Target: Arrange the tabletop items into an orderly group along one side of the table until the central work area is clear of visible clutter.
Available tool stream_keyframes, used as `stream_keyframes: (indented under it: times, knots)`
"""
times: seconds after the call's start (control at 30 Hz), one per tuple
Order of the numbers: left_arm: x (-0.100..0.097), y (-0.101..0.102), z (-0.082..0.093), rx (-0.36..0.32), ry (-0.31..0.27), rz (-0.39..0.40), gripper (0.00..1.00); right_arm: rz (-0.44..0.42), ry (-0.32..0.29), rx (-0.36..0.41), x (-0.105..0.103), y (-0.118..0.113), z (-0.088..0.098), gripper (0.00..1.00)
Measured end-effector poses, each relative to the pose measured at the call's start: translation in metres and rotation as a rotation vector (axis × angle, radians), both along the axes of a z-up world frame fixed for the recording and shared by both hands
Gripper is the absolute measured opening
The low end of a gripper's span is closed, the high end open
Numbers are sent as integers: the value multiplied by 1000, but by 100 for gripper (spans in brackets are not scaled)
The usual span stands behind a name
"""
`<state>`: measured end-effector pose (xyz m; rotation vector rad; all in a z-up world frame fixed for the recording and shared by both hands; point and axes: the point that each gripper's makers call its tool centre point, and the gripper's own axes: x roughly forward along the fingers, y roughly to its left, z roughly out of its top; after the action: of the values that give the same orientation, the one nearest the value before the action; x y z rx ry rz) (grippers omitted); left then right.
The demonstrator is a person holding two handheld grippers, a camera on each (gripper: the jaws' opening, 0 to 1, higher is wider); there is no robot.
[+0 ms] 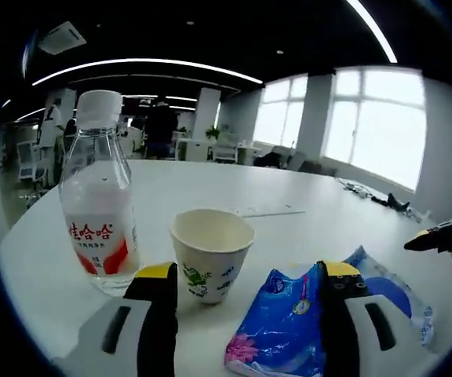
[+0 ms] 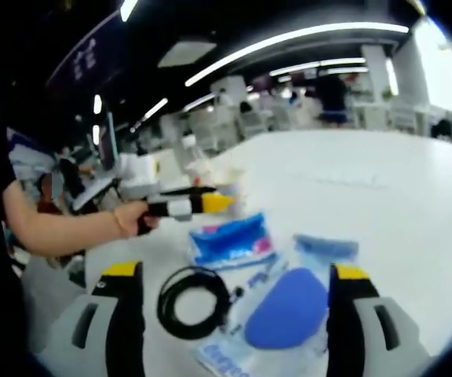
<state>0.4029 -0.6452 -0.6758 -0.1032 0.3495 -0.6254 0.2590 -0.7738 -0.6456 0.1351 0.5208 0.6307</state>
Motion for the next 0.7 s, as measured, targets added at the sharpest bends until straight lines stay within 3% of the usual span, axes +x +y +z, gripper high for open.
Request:
stream_keyframes:
  times: [0.27,0.7]
  knots:
    - [-14,1,2,34,18,-19,86,8,-9,-13,6,-1,5,96]
    - [-36,-1,-1,58,50,-57,92,38,-20,-41,16,4,2,96]
